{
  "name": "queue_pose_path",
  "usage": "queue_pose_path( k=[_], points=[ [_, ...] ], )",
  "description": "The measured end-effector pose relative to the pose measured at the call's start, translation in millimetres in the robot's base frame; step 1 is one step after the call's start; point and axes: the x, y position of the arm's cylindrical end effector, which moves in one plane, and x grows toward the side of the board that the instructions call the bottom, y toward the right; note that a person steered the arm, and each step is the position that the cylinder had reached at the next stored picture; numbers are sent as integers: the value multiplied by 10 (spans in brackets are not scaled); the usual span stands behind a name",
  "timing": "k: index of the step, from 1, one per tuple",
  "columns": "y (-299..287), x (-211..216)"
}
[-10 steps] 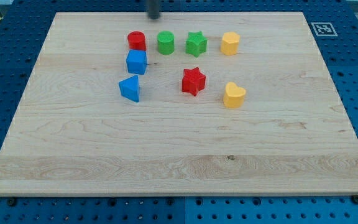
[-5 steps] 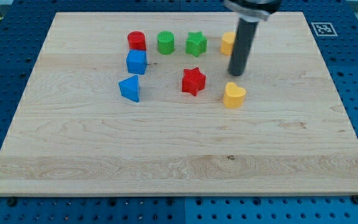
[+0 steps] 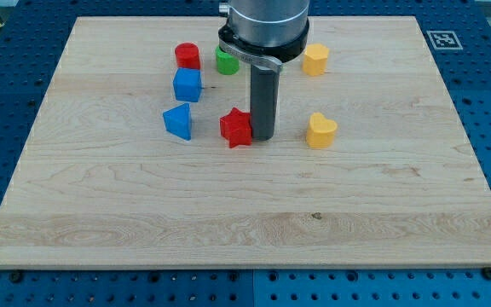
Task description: Move the red star closer to the blue triangle
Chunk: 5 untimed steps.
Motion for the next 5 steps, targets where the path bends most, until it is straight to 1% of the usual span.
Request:
queue_pose_path(
  k=[2, 3, 4, 5],
  points=[
    [-98, -172],
    [-276, -366],
    [-621, -367],
    [-1083, -370]
  ],
)
